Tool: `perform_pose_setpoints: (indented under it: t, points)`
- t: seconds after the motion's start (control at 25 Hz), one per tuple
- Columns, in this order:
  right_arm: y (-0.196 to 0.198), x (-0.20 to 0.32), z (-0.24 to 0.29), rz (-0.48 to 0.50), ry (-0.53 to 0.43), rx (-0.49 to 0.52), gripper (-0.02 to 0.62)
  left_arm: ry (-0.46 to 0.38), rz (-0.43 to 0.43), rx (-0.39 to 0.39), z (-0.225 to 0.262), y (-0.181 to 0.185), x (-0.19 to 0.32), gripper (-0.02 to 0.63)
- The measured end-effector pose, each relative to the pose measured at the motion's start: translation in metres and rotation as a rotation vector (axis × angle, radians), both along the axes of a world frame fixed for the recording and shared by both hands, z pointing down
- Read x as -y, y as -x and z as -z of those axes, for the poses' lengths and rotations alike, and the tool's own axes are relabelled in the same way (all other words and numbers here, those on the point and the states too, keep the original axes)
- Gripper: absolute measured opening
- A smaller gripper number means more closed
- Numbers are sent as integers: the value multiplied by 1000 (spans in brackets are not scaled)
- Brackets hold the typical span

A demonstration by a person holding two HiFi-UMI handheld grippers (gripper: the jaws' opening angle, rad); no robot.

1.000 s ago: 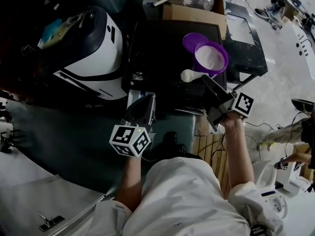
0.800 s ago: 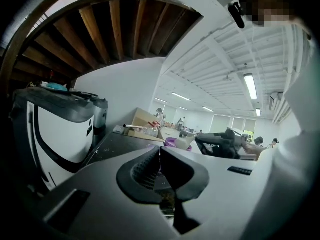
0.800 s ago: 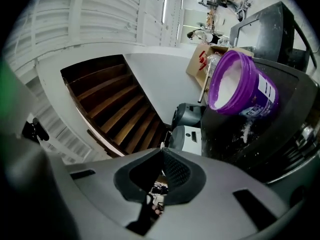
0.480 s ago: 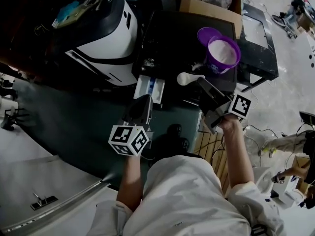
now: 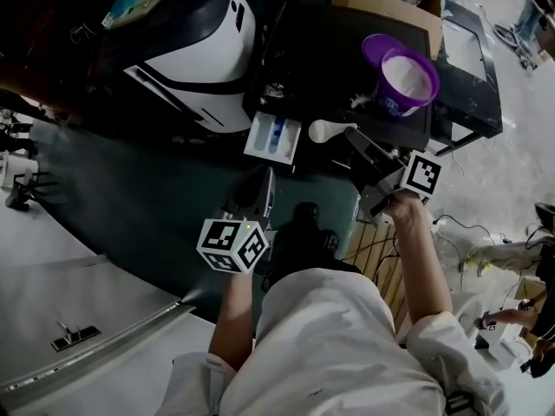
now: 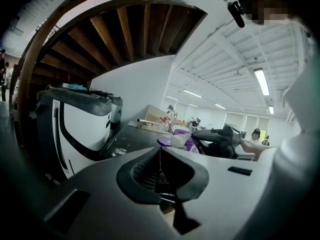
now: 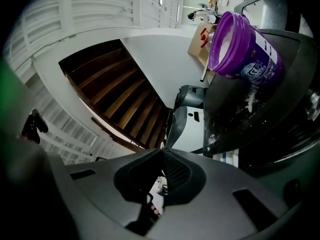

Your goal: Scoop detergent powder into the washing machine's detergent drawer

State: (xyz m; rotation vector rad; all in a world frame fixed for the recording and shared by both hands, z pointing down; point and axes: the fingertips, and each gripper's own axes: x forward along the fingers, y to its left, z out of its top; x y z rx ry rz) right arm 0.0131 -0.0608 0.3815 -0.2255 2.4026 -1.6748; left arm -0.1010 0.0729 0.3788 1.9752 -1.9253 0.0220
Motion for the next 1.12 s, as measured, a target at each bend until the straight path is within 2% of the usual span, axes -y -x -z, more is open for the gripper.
perform_pose_setpoints:
  t: [0.28,0.52,1.12]
  points:
    - [19,-10,-10,35,0,-17,8,2,14,-11,-6,6,-10,20]
    - [43,-12,-25,52,-21,-50,8,5,8,-19,-14,24,-7,20]
    - [91,-6,-91,4,-26,-243,8,51,-97,-55,-40,77,19,20]
